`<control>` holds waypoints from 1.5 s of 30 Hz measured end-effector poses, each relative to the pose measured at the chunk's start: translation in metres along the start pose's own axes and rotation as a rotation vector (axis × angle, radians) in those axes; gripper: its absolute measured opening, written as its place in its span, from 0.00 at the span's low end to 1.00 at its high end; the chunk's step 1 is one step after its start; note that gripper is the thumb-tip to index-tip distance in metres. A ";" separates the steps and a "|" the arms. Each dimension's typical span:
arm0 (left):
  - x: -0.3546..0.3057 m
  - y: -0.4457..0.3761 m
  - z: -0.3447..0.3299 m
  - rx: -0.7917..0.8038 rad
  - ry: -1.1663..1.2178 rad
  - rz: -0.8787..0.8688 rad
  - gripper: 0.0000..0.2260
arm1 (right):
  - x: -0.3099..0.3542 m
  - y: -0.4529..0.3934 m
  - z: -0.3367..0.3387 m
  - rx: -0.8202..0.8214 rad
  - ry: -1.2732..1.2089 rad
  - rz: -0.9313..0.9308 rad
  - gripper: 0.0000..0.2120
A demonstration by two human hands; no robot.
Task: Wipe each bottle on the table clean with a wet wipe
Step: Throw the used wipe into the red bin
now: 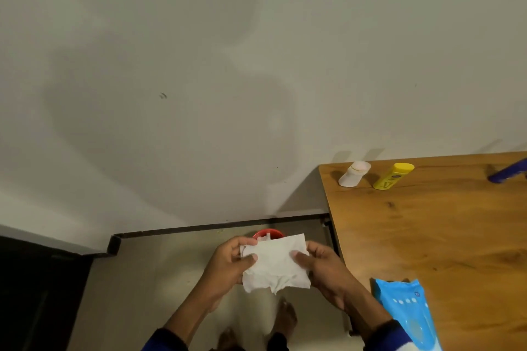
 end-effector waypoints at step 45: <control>0.343 -0.309 -0.041 -0.084 -0.678 0.056 0.28 | -0.291 -0.383 0.040 -0.351 0.521 -0.012 0.17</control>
Point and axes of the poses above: each hand's wrist, its own y-axis away from the middle knuckle, its own z-axis out of the back of the hand, x = y × z, the point moved 10 cm from there along -y, towards the middle knuckle, and after that the axes turned 11 degrees about -x, right-handed, at the moved point
